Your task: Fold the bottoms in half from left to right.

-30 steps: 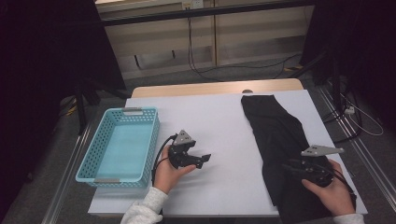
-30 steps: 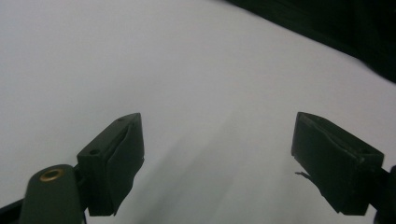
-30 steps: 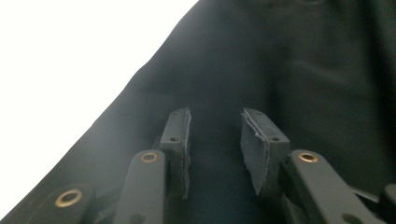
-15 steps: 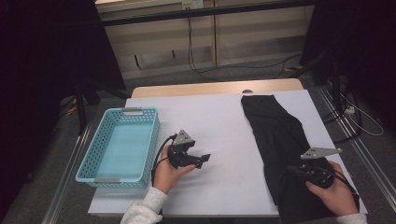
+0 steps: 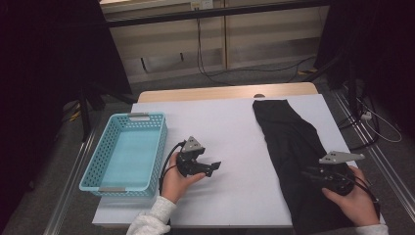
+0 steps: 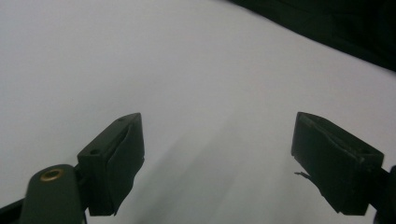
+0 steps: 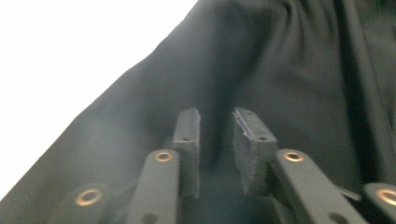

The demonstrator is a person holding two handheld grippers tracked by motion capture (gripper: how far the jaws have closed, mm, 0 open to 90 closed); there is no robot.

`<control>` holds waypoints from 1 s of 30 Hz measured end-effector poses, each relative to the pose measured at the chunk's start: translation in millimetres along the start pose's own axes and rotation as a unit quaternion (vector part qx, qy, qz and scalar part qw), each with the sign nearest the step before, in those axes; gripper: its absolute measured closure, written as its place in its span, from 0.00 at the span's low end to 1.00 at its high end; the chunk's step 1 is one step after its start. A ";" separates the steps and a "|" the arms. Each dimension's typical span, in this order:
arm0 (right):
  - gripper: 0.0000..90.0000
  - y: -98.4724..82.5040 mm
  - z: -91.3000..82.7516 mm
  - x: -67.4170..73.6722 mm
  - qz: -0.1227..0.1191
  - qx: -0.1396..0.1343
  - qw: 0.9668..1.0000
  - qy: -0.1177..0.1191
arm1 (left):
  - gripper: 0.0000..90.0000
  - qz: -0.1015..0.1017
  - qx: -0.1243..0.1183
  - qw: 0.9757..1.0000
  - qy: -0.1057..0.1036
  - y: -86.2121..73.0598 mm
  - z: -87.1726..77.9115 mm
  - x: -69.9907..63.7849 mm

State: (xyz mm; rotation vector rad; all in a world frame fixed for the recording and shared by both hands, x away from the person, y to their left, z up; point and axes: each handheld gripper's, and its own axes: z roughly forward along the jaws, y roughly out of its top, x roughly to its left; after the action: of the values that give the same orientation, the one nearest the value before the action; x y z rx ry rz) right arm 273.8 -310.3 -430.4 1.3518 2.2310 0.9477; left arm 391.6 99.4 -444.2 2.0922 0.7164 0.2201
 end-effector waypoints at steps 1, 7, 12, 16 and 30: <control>0.75 4.9 2.3 2.8 -0.002 -0.006 1.000 0.000 | 0.19 0.001 0.001 1.000 0.000 -0.1 0.0 0.1; 0.70 37.0 16.4 18.9 -0.020 -0.043 0.999 0.005 | 0.19 -0.002 0.001 1.000 0.001 -1.5 -1.8 1.6; 0.69 45.8 41.3 39.7 -0.049 -0.005 0.998 0.038 | 0.19 -0.004 -0.001 1.000 0.005 -2.8 -4.5 3.2; 0.64 36.4 51.5 44.8 -0.062 0.022 0.998 0.020 | 0.19 -0.005 -0.004 1.000 0.008 -3.1 -7.8 4.4; 0.95 19.1 35.7 40.3 -0.054 0.028 0.998 0.036 | 0.19 0.000 -0.003 1.000 0.001 -0.4 -3.1 1.4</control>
State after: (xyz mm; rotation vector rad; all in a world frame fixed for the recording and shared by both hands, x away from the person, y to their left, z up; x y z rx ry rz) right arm 288.6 -256.1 -440.8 1.2247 2.3747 0.9156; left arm 391.4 102.6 -442.8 2.0875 0.7158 0.2242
